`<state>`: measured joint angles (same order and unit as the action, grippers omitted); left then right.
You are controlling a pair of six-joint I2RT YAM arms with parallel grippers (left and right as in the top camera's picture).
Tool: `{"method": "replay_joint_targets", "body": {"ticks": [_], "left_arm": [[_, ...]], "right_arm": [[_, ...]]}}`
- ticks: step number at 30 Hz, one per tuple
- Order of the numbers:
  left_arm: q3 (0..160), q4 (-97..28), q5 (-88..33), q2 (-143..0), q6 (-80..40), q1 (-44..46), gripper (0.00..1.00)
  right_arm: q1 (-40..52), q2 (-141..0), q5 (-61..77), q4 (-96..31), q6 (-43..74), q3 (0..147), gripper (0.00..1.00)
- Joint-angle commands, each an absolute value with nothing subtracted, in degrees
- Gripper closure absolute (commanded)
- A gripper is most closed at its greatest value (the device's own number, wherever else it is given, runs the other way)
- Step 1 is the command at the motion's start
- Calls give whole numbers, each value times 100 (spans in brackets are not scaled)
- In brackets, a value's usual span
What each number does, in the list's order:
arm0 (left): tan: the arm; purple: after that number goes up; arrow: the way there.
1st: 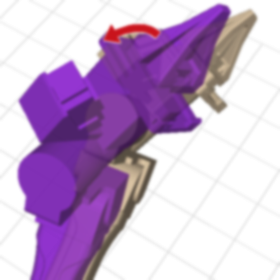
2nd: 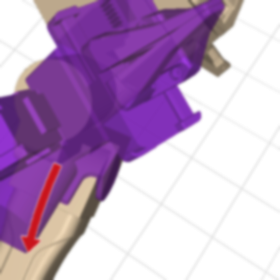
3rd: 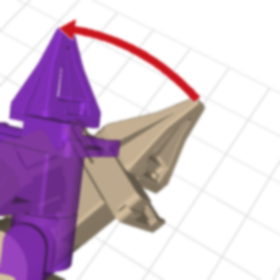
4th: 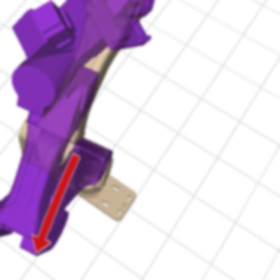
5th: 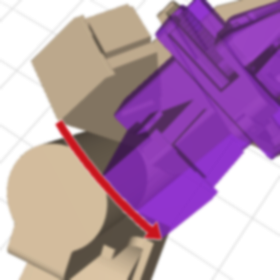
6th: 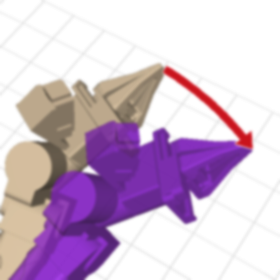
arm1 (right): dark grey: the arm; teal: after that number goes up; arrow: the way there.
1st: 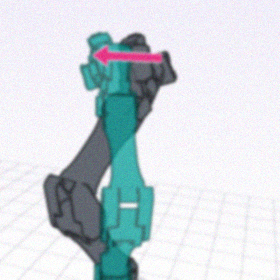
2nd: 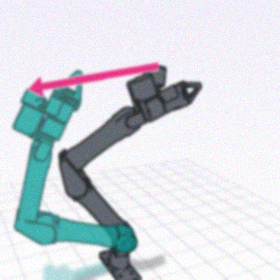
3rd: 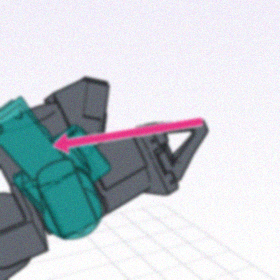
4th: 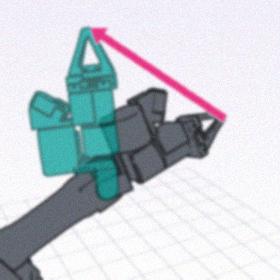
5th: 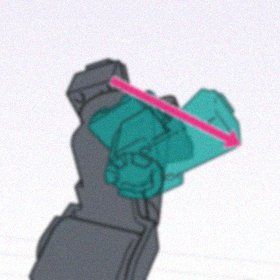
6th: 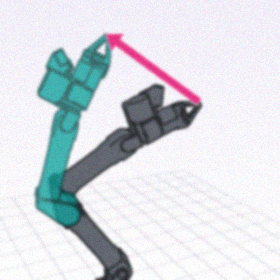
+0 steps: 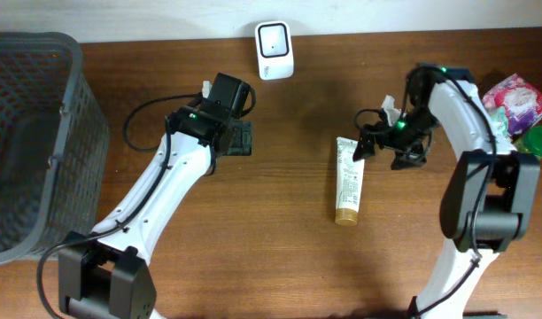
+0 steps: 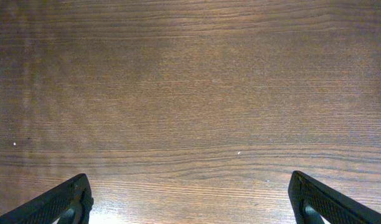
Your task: Scan the item barcode
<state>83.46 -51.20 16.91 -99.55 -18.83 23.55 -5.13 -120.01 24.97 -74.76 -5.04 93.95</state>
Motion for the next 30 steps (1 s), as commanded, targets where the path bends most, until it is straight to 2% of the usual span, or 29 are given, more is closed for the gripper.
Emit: {"method": "replay_joint_targets", "body": {"ticks": [1, 4, 6, 7, 8, 10, 12, 16, 18, 22, 24, 25, 26, 28, 30], "left_arm": [[8329, -5111, 1667, -9963, -1837, 2346, 1], [8329, -5113, 1667, -9963, -1837, 2346, 1], [8329, -5111, 1667, -9963, -1837, 2346, 1], [8329, -5113, 1667, -9963, -1837, 2346, 1], [8329, -5113, 1667, -9963, -1837, 2346, 1], [8329, -5111, 1667, -9963, -1837, 2346, 1], [8329, -5111, 1667, -9963, -1837, 2346, 1], [8329, -5111, 1667, -9963, -1837, 2346, 1], [8329, -5113, 1667, -9963, -1837, 2346, 1], [8329, -5111, 1667, -9963, -1837, 2346, 1], [8329, -5111, 1667, -9963, -1837, 2346, 1], [8329, -5113, 1667, -9963, -1837, 2346, 1], [8329, -5113, 1667, -9963, -1837, 2346, 1], [8329, -5111, 1667, -9963, -1837, 2346, 1], [8329, -5113, 1667, -9963, -1837, 2346, 1]], "right_arm": [[-928, -11963, 3887, -6810, -921, 8342, 1], [-982, -11963, 4901, -5592, -862, 7321, 1], [-976, -11963, 4978, -5028, -408, 6958, 3], [-972, -11963, 4978, -4764, -187, 6801, 14], [-972, -11963, 4978, -4543, -43, 6670, 29], [-972, -11963, 4978, -4296, 97, 6510, 46], [-965, -11963, 4976, -4259, 97, 6477, 56], [-895, -11963, 4921, -4237, 97, 6477, 54], [-727, -11963, 4862, -4233, 113, 6477, 46], [-97, -11963, 3247, -3979, 1621, 6477, 48], [167, -11963, 3076, -3874, 1750, 6477, 56], [270, -11963, 3076, -3859, 1747, 6486, 62], [399, -11963, 3076, -3924, 1750, 6545, 74], [478, -11963, 3024, -4160, 1752, 6709, 81], [593, -11961, 2460, -4731, 1756, 7076, 96]]}}
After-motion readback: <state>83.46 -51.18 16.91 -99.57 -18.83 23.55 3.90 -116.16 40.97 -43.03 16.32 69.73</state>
